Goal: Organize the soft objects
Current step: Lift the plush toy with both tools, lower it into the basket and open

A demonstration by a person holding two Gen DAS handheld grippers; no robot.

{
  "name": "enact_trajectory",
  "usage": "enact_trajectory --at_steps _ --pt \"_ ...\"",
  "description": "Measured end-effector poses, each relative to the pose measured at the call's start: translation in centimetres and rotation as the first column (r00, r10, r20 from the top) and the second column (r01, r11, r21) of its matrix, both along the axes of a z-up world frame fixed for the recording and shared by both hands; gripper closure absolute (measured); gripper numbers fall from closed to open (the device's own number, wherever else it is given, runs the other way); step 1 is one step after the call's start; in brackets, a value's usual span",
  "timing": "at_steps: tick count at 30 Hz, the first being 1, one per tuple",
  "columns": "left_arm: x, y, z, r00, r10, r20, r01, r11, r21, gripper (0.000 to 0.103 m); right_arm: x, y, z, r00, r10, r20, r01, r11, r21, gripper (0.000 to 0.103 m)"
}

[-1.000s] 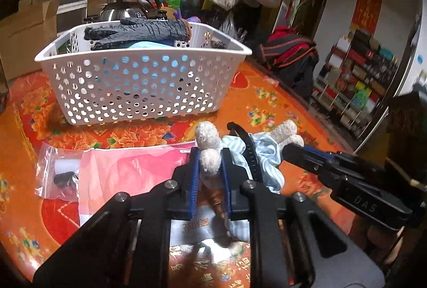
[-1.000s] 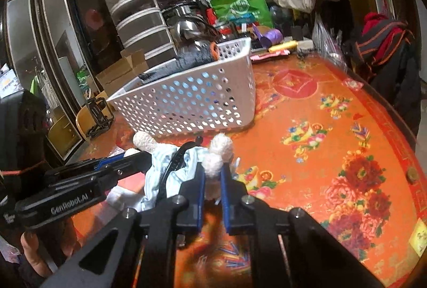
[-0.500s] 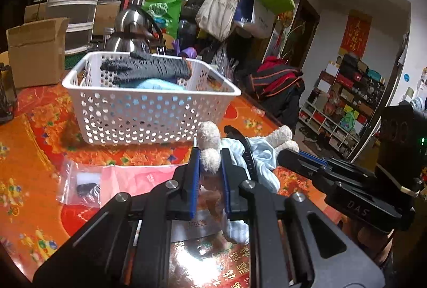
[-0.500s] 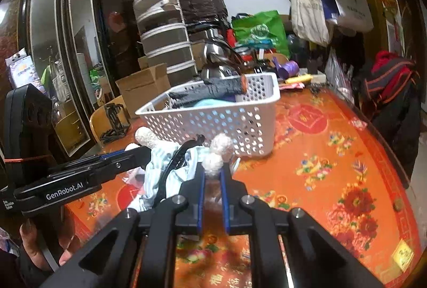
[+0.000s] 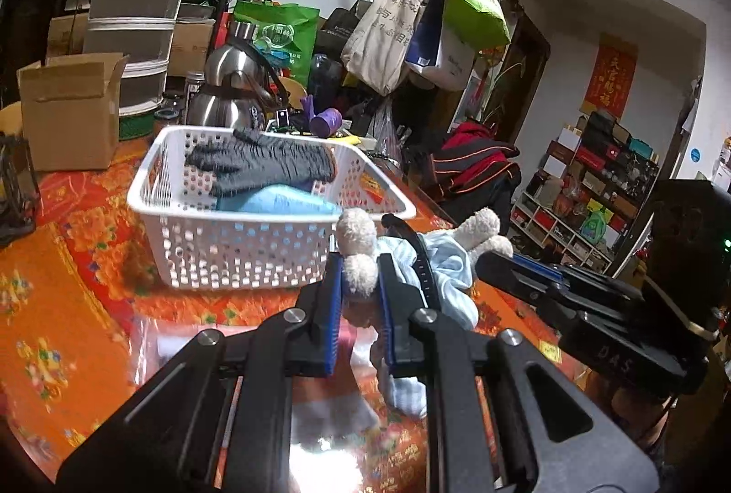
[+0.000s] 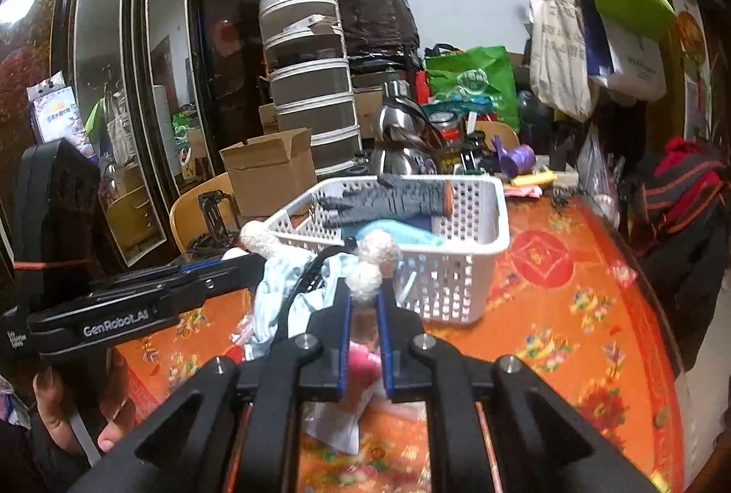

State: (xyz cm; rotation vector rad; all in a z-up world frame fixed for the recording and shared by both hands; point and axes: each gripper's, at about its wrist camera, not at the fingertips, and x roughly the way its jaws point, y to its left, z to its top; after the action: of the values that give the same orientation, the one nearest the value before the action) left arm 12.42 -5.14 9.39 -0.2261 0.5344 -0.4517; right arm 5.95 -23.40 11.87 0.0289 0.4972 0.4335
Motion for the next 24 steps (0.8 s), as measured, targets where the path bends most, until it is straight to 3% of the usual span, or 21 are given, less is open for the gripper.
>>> enact_trajectory --at_steps 9,13,18,24 --pt "8.6 -1.5 7.0 0.999 -0.005 -0.045 0.004 1.000 -0.024 0.090 7.2 -0.8 5.9 0.999 -0.043 -0.002 0.043 0.998 -0.040 0.094" --pt "12.8 -3.2 9.1 0.998 0.006 -0.058 -0.006 1.000 0.008 0.090 11.3 -1.3 7.5 0.997 -0.073 -0.029 0.070 0.995 -0.068 0.094" --pt "18.0 -5.1 8.7 0.994 0.018 -0.108 -0.016 1.000 0.027 0.090 15.8 -2.3 7.5 0.992 -0.111 -0.064 0.104 0.990 -0.096 0.094" --pt "22.4 -6.3 6.3 0.989 0.047 -0.141 -0.035 0.996 0.088 0.090 19.8 -1.8 5.1 0.988 -0.134 -0.075 0.120 0.978 -0.171 0.094"
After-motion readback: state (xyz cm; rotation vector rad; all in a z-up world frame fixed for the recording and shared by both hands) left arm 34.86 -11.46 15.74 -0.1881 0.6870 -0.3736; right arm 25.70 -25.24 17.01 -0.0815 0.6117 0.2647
